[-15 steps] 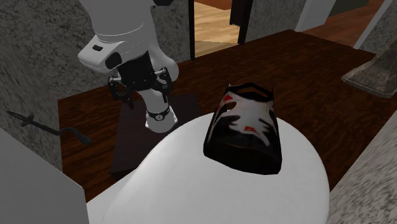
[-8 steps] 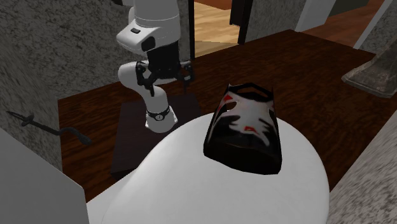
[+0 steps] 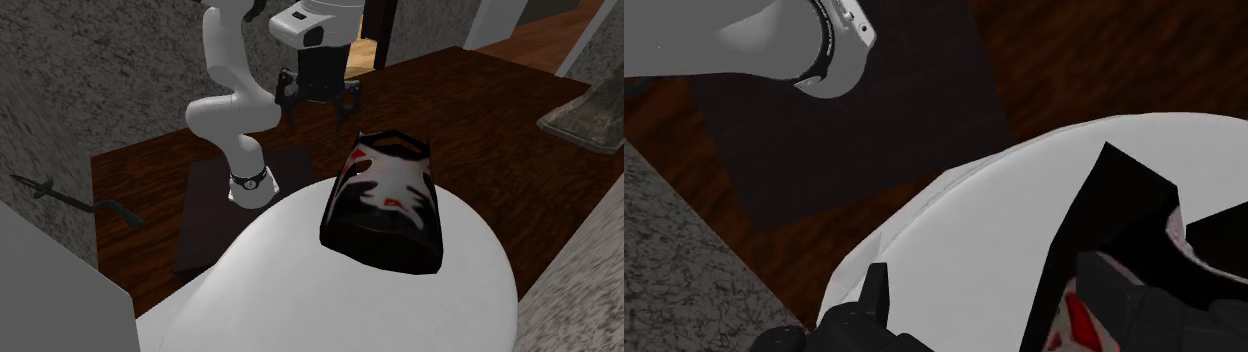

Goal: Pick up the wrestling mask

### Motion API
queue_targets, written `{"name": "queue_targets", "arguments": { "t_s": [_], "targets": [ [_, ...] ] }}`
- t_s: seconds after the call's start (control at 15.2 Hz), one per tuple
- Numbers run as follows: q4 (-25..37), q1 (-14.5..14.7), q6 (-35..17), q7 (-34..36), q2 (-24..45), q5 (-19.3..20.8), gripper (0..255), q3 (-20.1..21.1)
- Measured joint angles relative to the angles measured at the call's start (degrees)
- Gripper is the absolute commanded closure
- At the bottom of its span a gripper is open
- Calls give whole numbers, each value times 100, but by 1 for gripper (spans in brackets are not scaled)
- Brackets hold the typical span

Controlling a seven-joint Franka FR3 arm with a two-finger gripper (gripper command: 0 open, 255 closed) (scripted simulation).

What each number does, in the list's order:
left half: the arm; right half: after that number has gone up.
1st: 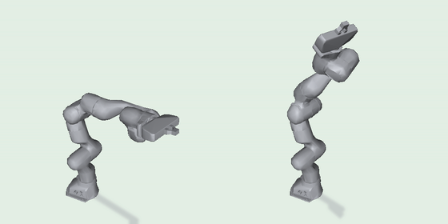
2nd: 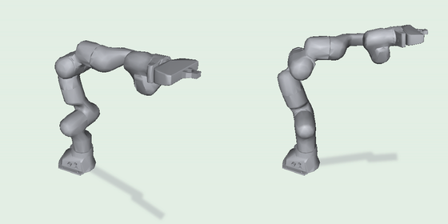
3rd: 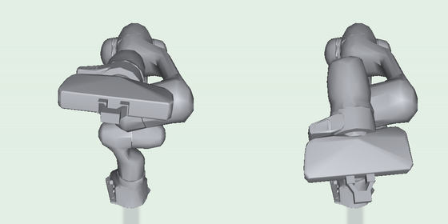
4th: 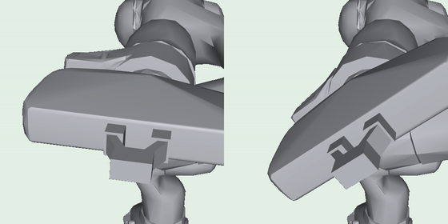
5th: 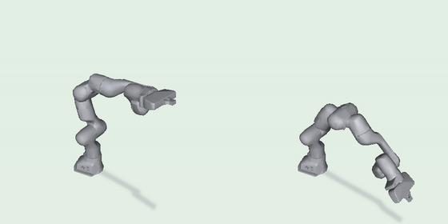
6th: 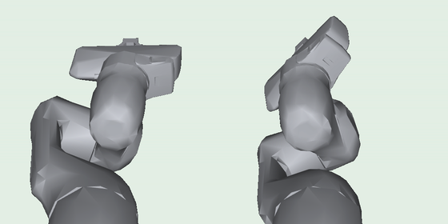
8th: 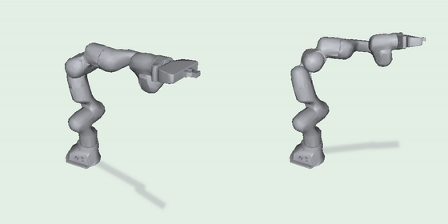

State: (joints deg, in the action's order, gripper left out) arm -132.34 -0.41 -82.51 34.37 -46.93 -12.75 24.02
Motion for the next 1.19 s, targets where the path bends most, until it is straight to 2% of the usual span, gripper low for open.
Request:
{"name": "queue_targets", "arguments": {
  "t_s": [0.46,0.66,0.99,1.06,1.19],
  "targets": [
    [1071,-470,182,1917,804,-290,0,1439],
    [978,-522,-4,2115,886,-346,0,1647],
    [613,-490,-342,2152,847,-439,0,1774],
    [568,-480,-369,2145,828,-449,255,1773],
    [537,-473,-387,2139,815,-455,255,1769]
  ]
}}
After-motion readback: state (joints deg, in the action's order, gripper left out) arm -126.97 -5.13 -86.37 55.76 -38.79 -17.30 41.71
